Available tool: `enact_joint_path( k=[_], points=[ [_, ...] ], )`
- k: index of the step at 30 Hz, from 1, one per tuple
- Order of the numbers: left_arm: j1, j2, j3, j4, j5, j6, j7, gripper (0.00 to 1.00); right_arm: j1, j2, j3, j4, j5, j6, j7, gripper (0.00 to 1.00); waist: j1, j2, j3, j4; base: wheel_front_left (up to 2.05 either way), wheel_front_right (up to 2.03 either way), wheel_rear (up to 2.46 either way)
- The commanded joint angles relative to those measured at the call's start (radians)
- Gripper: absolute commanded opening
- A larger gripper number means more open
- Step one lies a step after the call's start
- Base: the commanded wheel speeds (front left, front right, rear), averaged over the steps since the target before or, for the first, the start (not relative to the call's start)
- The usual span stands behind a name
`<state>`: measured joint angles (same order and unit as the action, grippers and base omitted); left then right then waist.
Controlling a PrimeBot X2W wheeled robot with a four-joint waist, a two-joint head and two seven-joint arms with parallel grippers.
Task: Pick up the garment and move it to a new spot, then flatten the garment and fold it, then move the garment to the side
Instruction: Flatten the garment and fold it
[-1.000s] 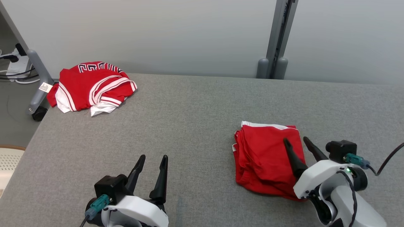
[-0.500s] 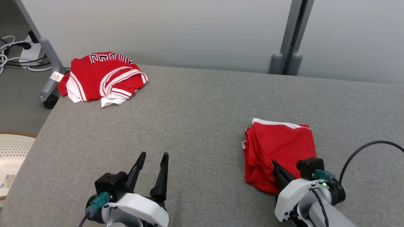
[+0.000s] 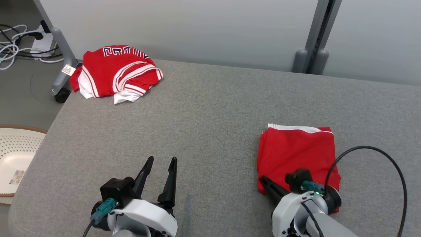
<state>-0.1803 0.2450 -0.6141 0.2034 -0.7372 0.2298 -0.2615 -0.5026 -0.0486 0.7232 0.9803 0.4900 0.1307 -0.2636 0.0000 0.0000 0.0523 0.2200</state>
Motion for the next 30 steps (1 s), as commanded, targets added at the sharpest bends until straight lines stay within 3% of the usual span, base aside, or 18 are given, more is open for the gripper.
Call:
enact_joint_path(
  k=[1, 5, 9, 10, 12, 13, 15, 16, 22, 30],
  points=[
    [-0.016, 0.004, 0.006, 0.002, 0.008, -0.002, -0.004, 1.00, -0.006, -0.005, 0.012, 0.004, 0.004, 0.000, -0.001, 0.00, 0.0000, 0.0000, 0.000, -0.001, 0.00, 0.00, 0.00],
    [-0.010, 0.005, 0.011, 0.004, 0.007, -0.002, -0.004, 1.00, -0.023, -0.005, 0.043, 0.000, -0.004, 0.000, -0.001, 0.00, 0.0000, 0.0000, -0.006, -0.011, 0.00, 0.00, 0.00],
    [0.006, 0.005, 0.012, 0.009, 0.005, -0.003, -0.004, 1.00, -0.026, -0.005, -0.001, -0.033, -0.048, 0.000, -0.002, 0.00, 0.0000, 0.0000, -0.022, -0.032, 0.00, 0.00, 0.00],
    [0.008, 0.004, 0.012, 0.010, 0.005, -0.003, -0.004, 1.00, -0.020, -0.005, -0.025, -0.050, -0.056, 0.000, -0.001, 0.02, 0.0000, 0.0000, -0.027, -0.037, 0.00, 0.00, 0.00],
    [0.011, 0.002, 0.011, 0.010, 0.005, -0.003, -0.004, 1.00, 0.001, -0.005, -0.079, -0.089, -0.075, 0.000, -0.001, 0.17, 0.0000, 0.0000, -0.035, -0.049, 0.00, 0.00, 0.00],
    [0.013, 0.001, 0.012, 0.010, 0.005, -0.003, -0.004, 1.00, 0.009, -0.005, -0.108, -0.111, -0.088, 0.000, -0.001, 0.17, 0.0000, 0.0000, -0.039, -0.056, 0.00, 0.00, 0.00],
    [0.015, 0.000, 0.013, 0.012, 0.008, -0.002, -0.004, 1.00, 0.031, -0.005, -0.177, -0.162, -0.108, 0.000, -0.001, 0.81, 0.0000, 0.0000, -0.047, -0.069, 0.00, 0.00, 0.00],
    [0.016, -0.002, 0.013, 0.012, 0.008, -0.003, -0.004, 1.00, 0.042, -0.005, -0.213, -0.189, -0.123, 0.000, -0.002, 1.00, 0.0000, 0.0000, -0.051, -0.076, 0.00, 0.00, 0.00],
    [0.015, -0.019, 0.025, 0.025, 0.019, -0.009, -0.005, 1.00, 0.158, -0.006, -0.440, -0.358, -0.237, 0.000, -0.001, 1.00, 0.0000, 0.0000, -0.076, -0.115, 0.00, 0.00, 0.00],
    [0.044, -0.023, 0.063, 0.038, 0.063, -0.002, -0.005, 1.00, 0.321, -0.004, -0.670, -0.534, -0.285, 0.000, -0.001, 1.00, 0.0000, 0.0000, -0.100, -0.158, 0.00, 0.00, 0.00]
  ],
)
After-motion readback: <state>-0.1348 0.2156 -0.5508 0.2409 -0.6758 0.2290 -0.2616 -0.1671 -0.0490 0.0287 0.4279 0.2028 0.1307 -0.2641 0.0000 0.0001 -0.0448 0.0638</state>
